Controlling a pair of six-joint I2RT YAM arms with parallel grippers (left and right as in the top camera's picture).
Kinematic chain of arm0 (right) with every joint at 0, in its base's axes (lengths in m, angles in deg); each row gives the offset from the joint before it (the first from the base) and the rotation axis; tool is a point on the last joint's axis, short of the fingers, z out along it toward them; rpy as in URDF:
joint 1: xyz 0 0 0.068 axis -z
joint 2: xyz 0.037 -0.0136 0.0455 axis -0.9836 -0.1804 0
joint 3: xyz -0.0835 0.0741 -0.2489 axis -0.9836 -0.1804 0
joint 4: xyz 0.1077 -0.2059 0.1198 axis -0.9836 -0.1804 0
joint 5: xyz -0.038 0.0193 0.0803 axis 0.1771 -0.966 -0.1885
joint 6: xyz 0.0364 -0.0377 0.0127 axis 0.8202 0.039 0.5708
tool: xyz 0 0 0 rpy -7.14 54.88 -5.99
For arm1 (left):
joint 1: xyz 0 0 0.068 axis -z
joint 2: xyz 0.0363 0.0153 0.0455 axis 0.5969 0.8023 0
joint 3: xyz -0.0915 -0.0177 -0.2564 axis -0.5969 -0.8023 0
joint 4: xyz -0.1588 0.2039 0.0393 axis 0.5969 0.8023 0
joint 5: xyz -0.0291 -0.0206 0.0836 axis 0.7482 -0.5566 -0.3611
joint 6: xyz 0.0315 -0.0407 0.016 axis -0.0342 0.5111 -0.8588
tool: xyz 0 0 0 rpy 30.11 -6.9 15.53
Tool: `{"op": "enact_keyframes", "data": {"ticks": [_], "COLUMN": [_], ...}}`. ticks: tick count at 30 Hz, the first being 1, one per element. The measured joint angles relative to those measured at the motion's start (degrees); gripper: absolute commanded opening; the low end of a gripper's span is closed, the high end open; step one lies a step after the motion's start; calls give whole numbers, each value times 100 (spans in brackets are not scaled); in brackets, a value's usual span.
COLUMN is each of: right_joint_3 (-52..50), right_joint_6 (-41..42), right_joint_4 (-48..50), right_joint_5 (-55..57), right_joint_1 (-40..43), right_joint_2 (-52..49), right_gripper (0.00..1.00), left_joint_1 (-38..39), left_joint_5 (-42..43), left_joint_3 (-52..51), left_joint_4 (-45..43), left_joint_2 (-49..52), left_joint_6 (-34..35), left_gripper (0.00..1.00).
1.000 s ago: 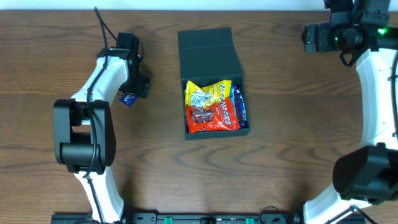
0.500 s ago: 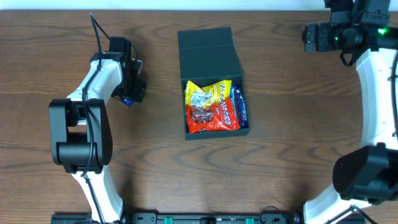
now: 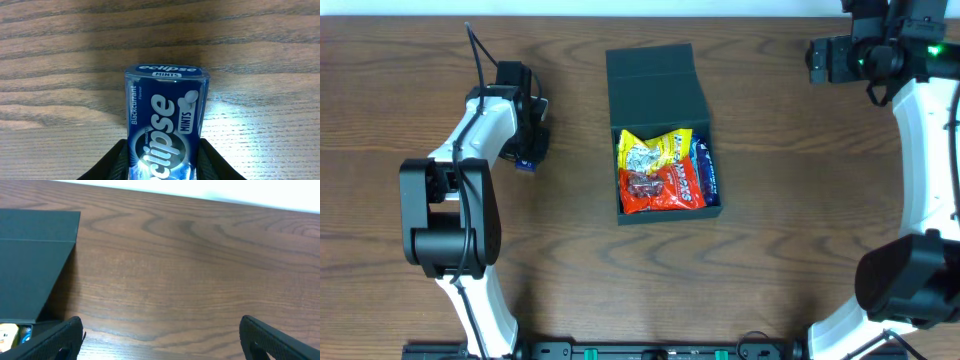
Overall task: Pack container
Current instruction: 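Move left gripper to the blue Eclipse tin and grasp it, then carry the Eclipse tin with left gripper and drop it into box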
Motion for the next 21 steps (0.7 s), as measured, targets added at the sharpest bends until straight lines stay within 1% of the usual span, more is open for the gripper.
{"op": "enact_keyframes", "data": {"ticks": [2,4,7,10,14,17,21], "right_joint_3": [0,0,0,-2,-9,-11,-11], "right_joint_6": [0,0,0,0,0,4,7], "right_joint_4": [0,0,11,144,726,1228,1856], "right_joint_5": [0,0,0,7,212,372,479], "right_joint_1": [0,0,0,0,0,2,7], "right_joint_2": [0,0,0,0,0,0,0], "right_gripper": [99,99,99,99,99,99,99], "left_joint_1": [0,0,2,2,2,2,50], "left_joint_5": [-15,-31,-46,-76,-74,85,356], "left_joint_3": [0,0,0,2,4,4,0], "left_joint_4": [0,0,7,107,323,461,442], "left_joint_2": [0,0,0,0,-9,-35,-232], "left_joint_6": [107,214,356,612,1143,1606,1950], "left_gripper": [25,18,15,6,6,6,6]}}
